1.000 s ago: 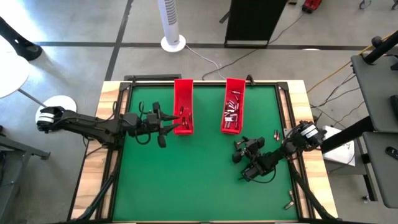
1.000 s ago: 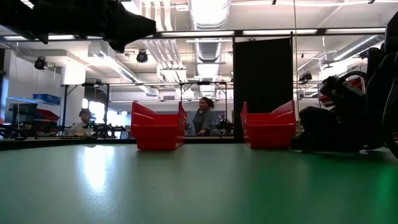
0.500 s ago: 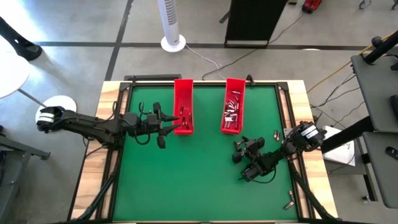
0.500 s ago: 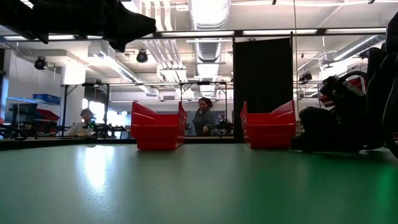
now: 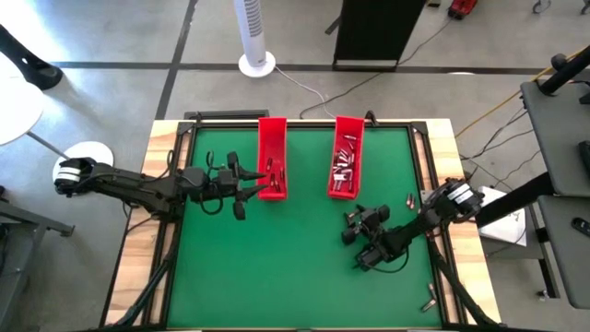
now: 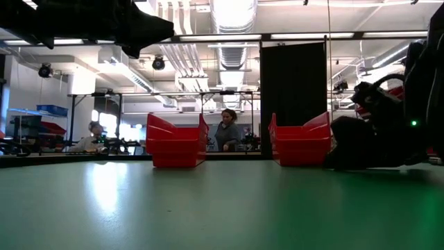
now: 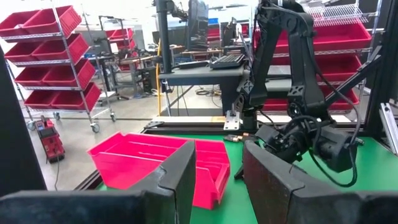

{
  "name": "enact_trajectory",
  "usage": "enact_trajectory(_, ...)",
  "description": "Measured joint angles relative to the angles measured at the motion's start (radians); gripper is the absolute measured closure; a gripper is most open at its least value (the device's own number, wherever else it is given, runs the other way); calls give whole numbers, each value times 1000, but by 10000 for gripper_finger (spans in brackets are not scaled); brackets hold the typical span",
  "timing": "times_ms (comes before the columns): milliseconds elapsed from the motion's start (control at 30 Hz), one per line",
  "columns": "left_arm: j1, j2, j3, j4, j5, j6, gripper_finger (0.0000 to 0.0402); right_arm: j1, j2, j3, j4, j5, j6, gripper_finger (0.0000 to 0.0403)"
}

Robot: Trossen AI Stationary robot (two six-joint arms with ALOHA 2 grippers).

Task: Sort batteries
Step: Put the black battery into the left red bin

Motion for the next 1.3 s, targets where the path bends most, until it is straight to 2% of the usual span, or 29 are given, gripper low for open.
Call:
enact_trajectory(233,0,0,0,-1,0,0,289,5,-80,31,12,-93,-115,175)
enact_trajectory(467,0,0,0,3,0,4,289,6,-93,158,10,-197,-346,165)
enact_trajectory(967,-5,-1,0,26,3,-4,289,-12,-88,459,-1,-183,-785,172)
enact_trajectory(1067,-11,-4,0,40,37,-4,289,-34,-88,507,-2,-185,-877,174)
enact_trajectory(1300,-11,-20,0,24,55,-4,289,-114,-89,587,-2,-289,-1062,170)
